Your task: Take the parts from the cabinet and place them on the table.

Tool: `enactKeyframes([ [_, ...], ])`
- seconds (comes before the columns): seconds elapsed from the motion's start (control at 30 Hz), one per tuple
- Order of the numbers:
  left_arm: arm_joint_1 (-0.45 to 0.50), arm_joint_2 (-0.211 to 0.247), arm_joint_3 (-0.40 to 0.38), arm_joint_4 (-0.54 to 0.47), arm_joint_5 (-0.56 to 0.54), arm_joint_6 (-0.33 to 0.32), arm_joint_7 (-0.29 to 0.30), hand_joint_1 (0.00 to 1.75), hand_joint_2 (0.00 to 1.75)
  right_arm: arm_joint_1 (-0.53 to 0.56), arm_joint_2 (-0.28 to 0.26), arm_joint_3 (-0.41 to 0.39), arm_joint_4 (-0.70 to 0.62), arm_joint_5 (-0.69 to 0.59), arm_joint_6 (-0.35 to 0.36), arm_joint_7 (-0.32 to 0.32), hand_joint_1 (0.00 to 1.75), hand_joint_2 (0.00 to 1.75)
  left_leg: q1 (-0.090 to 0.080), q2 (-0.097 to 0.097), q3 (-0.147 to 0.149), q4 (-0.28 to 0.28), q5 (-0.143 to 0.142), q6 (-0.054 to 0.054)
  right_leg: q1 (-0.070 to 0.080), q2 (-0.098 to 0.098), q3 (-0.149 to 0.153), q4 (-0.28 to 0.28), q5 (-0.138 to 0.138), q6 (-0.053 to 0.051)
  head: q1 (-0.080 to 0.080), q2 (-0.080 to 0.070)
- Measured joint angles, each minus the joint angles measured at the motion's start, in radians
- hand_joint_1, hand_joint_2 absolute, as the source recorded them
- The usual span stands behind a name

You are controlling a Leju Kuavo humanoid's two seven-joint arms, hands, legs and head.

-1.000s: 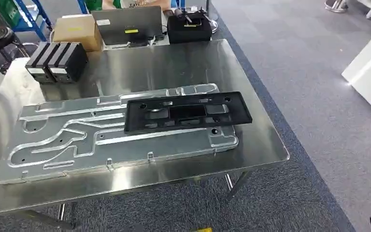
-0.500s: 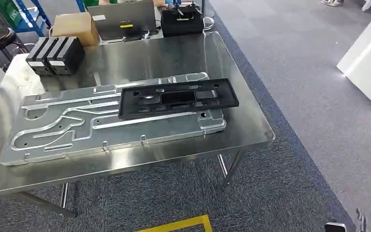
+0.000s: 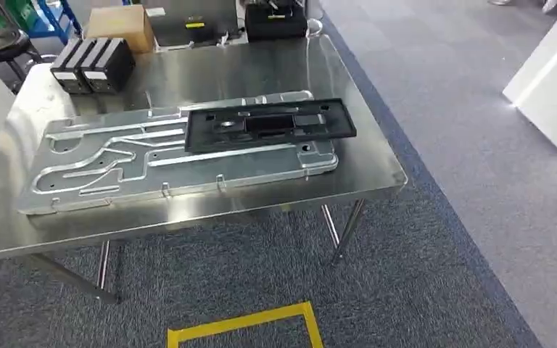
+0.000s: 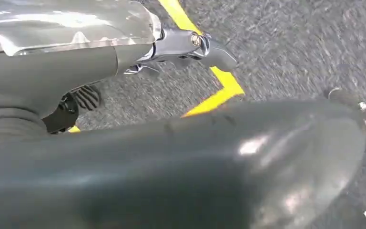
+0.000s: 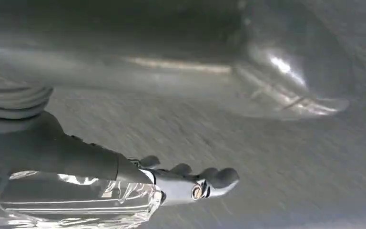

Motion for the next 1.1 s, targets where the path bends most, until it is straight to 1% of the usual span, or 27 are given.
enactKeyframes([
  [0.03,-0.001,-0.002,0.0,0.0,0.0,0.0,0.002,0.0,0.0,-0.002,-0.008,-0.002,0.028,0.014,0.01,0.042,0.0,0.0,0.007,0.008,-0.008,-0.004,0.015,0.008,-0.006,0.003,-0.005,0.012,-0.019,0.004,0.0,0.0],
  [0.1,-0.002,-0.001,-0.001,0.0,0.001,-0.001,0.003,0.0,0.0,-0.002,-0.007,-0.002,0.074,0.035,0.034,0.095,0.0,0.0,0.006,0.009,-0.033,-0.004,0.036,0.023,-0.008,0.005,-0.033,0.096,-0.143,0.009,0.0,0.0],
  [0.13,-0.002,0.0,-0.001,0.0,0.008,-0.002,0.004,0.0,0.0,-0.003,-0.007,-0.002,0.092,0.041,0.052,0.112,0.0,0.0,0.004,0.009,-0.049,-0.004,0.048,0.022,-0.011,0.005,-0.049,0.172,-0.208,0.012,0.0,0.0],
  [0.17,-0.003,0.0,-0.002,0.0,0.011,-0.003,0.005,0.0,0.0,-0.008,-0.007,-0.002,0.113,0.044,0.069,0.123,0.0,0.0,0.002,0.011,-0.067,-0.002,0.061,0.022,-0.013,0.004,-0.063,0.25,-0.25,0.016,0.0,0.0],
  [0.2,-0.003,0.0,-0.002,0.0,0.011,-0.003,0.005,0.0,0.0,-0.011,-0.007,-0.002,0.125,0.045,0.079,0.126,0.0,0.0,0.002,0.012,-0.085,0.001,0.073,0.021,-0.014,0.004,-0.066,0.304,-0.253,0.018,0.0,0.0],
  [0.23,-0.004,0.0,-0.003,0.0,0.011,-0.003,0.006,0.0,0.0,-0.014,-0.007,-0.002,0.142,0.046,0.088,0.129,0.0,0.0,0.002,0.013,-0.102,0.004,0.084,0.018,-0.015,0.004,-0.056,0.322,-0.225,0.02,0.0,0.0],
  [0.27,-0.004,0.0,-0.003,0.0,0.011,-0.003,0.008,0.0,0.0,-0.016,-0.007,-0.002,0.153,0.046,0.092,0.13,0.0,0.0,0.002,0.013,-0.119,0.01,0.094,0.015,-0.016,0.004,-0.028,0.304,-0.179,0.021,0.0,0.0],
  [0.3,-0.004,-0.001,-0.003,0.0,0.011,-0.003,0.008,0.0,0.0,-0.018,-0.007,-0.002,0.159,0.046,0.095,0.132,0.0,0.0,0.003,0.013,-0.138,0.017,0.103,0.011,-0.018,0.004,0.021,0.248,-0.137,0.02,0.0,0.0],
  [0.33,-0.004,-0.001,-0.003,0.0,0.011,-0.003,0.009,0.0,0.0,-0.019,-0.007,-0.002,0.166,0.046,0.095,0.133,0.0,0.0,0.003,0.013,-0.153,0.024,0.11,0.008,-0.021,0.005,0.08,0.171,-0.12,0.018,0.0,0.0],
  [0.37,-0.005,-0.001,-0.005,0.0,0.011,-0.003,0.009,0.0,0.0,-0.022,-0.007,-0.002,0.171,0.046,0.095,0.133,0.0,0.0,0.003,0.012,-0.161,0.033,0.116,0.001,-0.022,0.007,0.163,0.063,-0.144,0.015,0.0,0.0],
  [0.4,-0.005,-0.001,-0.006,0.0,0.012,-0.003,0.009,0.0,0.0,-0.026,-0.008,-0.002,0.176,0.046,0.096,0.133,0.0,0.0,-0.001,0.011,-0.168,0.042,0.121,-0.005,-0.014,0.009,0.215,-0.026,-0.179,0.011,0.0,0.0],
  [0.43,-0.005,0.0,-0.007,0.0,0.011,-0.003,0.01,0.0,0.0,-0.03,-0.007,-0.002,0.18,0.046,0.096,0.134,0.0,0.0,-0.001,0.012,-0.17,0.042,0.129,-0.012,-0.013,0.008,0.214,-0.038,-0.19,0.005,0.0,0.0],
  [0.5,-0.007,0.0,-0.008,0.0,0.011,-0.003,0.01,0.0,0.0,-0.03,-0.008,-0.002,0.189,0.046,0.095,0.135,0.0,0.0,0.004,0.012,-0.174,0.036,0.151,-0.025,-0.005,0.007,0.202,-0.034,-0.175,-0.009,0.0,0.0],
  [0.53,-0.006,0.0,-0.008,0.0,0.011,-0.003,0.01,0.0,0.0,-0.028,-0.008,-0.002,0.195,0.046,0.095,0.135,0.0,0.0,0.005,0.009,-0.184,0.039,0.146,-0.032,-0.012,0.001,0.187,-0.038,-0.161,-0.02,0.0,0.0],
  [0.57,-0.005,0.0,-0.008,0.0,0.011,-0.003,0.01,0.0,0.0,-0.031,-0.008,-0.002,0.197,0.046,0.095,0.136,0.0,0.0,0.009,0.006,-0.194,0.054,0.116,-0.036,-0.011,-0.001,0.176,-0.038,-0.15,-0.027,0.0,0.0],
  [0.6,-0.003,0.0,-0.009,0.0,0.011,-0.002,0.01,0.0,0.0,-0.032,-0.008,-0.002,0.199,0.046,0.095,0.136,0.0,0.0,0.01,0.006,-0.213,0.107,0.041,-0.037,-0.01,-0.001,0.159,-0.038,-0.137,-0.037,0.0,0.0],
  [0.67,0.0,-0.001,-0.009,0.0,0.011,-0.003,0.01,0.0,0.0,-0.031,-0.008,-0.002,0.201,0.046,0.095,0.136,0.0,0.0,0.011,0.005,-0.242,0.25,-0.075,-0.041,-0.006,-0.001,0.127,-0.037,-0.112,-0.041,0.0,0.0],
  [0.7,0.0,-0.001,-0.009,0.0,0.01,-0.003,0.01,0.0,0.0,-0.031,-0.008,-0.002,0.204,0.046,0.101,0.136,0.0,0.0,0.013,0.005,-0.247,0.309,-0.094,-0.043,-0.003,-0.002,0.111,-0.035,-0.1,-0.042,0.0,0.0],
  [0.73,-0.001,-0.001,-0.009,0.0,0.009,-0.003,0.01,0.0,0.0,-0.031,-0.008,-0.002,0.206,0.048,0.116,0.136,0.0,0.0,0.013,0.005,-0.239,0.344,-0.076,-0.042,-0.001,-0.002,0.09,-0.031,-0.087,-0.041,0.0,0.0],
  [0.77,-0.002,0.0,-0.009,0.0,0.009,-0.003,0.011,0.0,0.0,-0.031,-0.008,-0.002,0.206,0.051,0.126,0.135,0.0,0.0,0.012,0.005,-0.215,0.337,-0.037,-0.041,0.0,-0.002,0.071,-0.026,-0.077,-0.04,0.0,0.0],
  [0.83,-0.002,0.002,-0.01,0.0,0.009,-0.002,0.011,0.0,0.0,-0.032,-0.008,-0.002,0.21,0.062,0.152,0.134,0.0,0.0,0.012,0.007,-0.119,0.227,0.037,-0.035,0.0,-0.006,0.035,-0.011,-0.06,-0.037,0.0,0.0],
  [0.87,-0.005,0.004,-0.011,0.0,0.011,-0.002,0.011,0.0,0.0,-0.034,-0.008,0.0,0.213,0.067,0.163,0.135,0.0,0.0,0.011,0.031,-0.052,0.14,0.034,-0.031,0.001,-0.013,0.026,-0.004,-0.054,-0.036,0.0,0.0],
  [0.9,-0.013,0.005,-0.012,0.0,0.011,-0.002,0.011,0.0,0.0,-0.03,-0.008,0.002,0.214,0.076,0.169,0.137,0.0,0.0,0.004,0.061,0.009,0.039,-0.003,-0.027,0.005,-0.015,0.021,0.004,-0.049,-0.03,0.0,0.0],
  [0.93,-0.022,0.007,-0.015,0.0,0.011,-0.002,0.01,0.0,0.0,-0.026,-0.008,0.003,0.216,0.083,0.171,0.138,0.0,0.0,-0.001,0.058,0.032,-0.009,-0.025,-0.018,0.005,-0.027,0.019,0.005,-0.043,-0.021,0.0,0.0],
  [1.03,-0.019,0.006,-0.02,0.0,0.01,-0.004,0.008,0.0,0.0,-0.026,-0.009,0.004,0.216,0.085,0.171,0.14,0.0,0.0,-0.001,0.039,0.009,-0.013,-0.004,0.004,0.006,-0.045,0.012,0.0,-0.014,-0.003,0.0,0.0],
  [1.07,-0.018,0.005,-0.02,0.0,0.01,-0.004,0.008,0.0,0.0,-0.029,-0.014,0.003,0.216,0.085,0.171,0.141,0.0,0.0,0.005,0.044,0.001,-0.015,0.01,0.009,-0.002,-0.029,0.005,0.013,-0.033,0.002,0.0,0.0],
  [1.1,-0.015,0.006,-0.02,0.0,0.01,-0.003,0.007,0.0,0.0,-0.03,-0.014,0.004,0.218,0.085,0.173,0.142,0.0,0.0,0.005,0.039,-0.015,-0.017,0.018,0.018,-0.003,-0.012,-0.01,0.046,-0.093,0.008,0.0,0.0],
])
